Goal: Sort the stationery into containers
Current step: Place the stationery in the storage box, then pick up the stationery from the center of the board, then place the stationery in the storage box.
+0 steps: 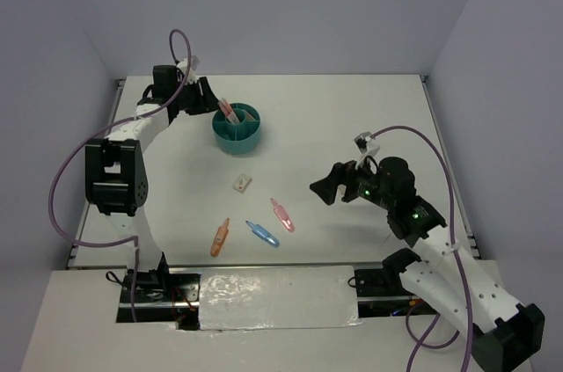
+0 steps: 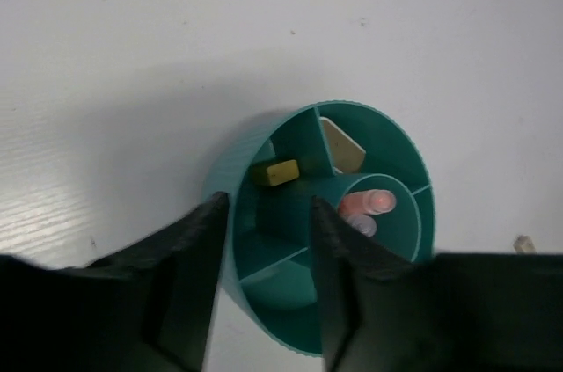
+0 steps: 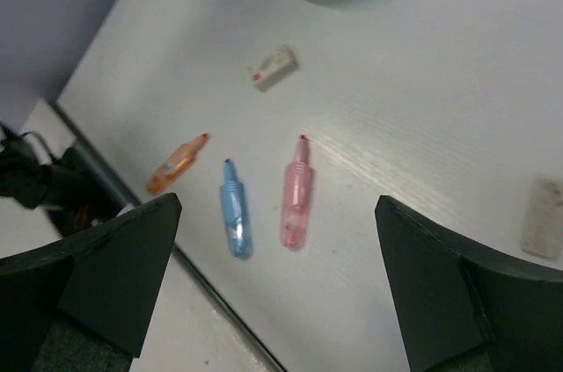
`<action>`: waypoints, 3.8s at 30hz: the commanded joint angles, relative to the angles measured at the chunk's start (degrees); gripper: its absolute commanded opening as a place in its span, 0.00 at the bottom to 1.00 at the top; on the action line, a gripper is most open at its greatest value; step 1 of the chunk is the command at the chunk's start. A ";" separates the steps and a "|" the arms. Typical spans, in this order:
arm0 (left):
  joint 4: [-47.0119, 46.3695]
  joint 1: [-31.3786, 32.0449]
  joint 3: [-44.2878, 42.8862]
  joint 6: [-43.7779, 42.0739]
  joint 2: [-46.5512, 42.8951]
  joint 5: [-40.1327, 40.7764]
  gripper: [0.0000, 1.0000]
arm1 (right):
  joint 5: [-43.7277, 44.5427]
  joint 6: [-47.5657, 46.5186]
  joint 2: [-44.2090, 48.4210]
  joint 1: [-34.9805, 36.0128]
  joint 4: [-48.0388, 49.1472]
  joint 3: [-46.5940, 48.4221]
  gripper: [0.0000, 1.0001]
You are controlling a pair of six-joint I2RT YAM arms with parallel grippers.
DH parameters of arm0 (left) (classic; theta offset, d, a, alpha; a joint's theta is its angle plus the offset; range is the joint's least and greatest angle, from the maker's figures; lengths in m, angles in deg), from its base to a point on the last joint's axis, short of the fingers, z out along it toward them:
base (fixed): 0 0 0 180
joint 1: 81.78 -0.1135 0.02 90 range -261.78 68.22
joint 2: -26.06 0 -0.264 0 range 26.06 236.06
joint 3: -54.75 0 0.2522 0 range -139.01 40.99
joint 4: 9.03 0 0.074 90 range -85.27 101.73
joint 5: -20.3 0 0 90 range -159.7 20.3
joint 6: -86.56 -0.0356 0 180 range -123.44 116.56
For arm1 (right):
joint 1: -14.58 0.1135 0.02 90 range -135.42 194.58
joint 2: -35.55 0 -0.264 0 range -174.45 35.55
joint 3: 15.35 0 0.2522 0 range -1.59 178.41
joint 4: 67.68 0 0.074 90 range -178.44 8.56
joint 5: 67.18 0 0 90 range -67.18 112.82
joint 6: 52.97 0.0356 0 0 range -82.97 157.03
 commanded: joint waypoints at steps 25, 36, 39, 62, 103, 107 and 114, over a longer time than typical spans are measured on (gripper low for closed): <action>25.37 -2.64 2.23 7.99 -30.90 28.76 0.99 | 26.29 -6.77 -56.26 -6.82 -17.30 20.81 0.39; 12.37 17.59 18.04 16.78 -39.50 13.52 0.99 | -7.27 -2.75 -25.11 -0.24 14.23 4.38 0.00; 6.05 27.39 22.08 21.60 -42.23 13.88 0.99 | 2.06 -3.43 -16.64 9.06 15.50 3.31 0.00; 5.50 48.33 17.44 24.08 -35.64 25.49 0.37 | 24.17 -9.68 -6.86 24.38 10.75 6.83 0.00; 1.28 2.02 -9.80 -3.35 -5.09 22.17 0.00 | 13.28 -4.75 3.50 10.06 5.83 1.38 1.00; 2.96 1.84 -12.28 -2.73 -0.66 15.57 0.00 | 13.45 -5.98 7.02 9.97 4.60 1.56 1.00; -2.75 -0.44 -8.14 1.05 0.30 7.23 0.00 | 13.10 -7.13 8.34 10.06 3.45 2.17 1.00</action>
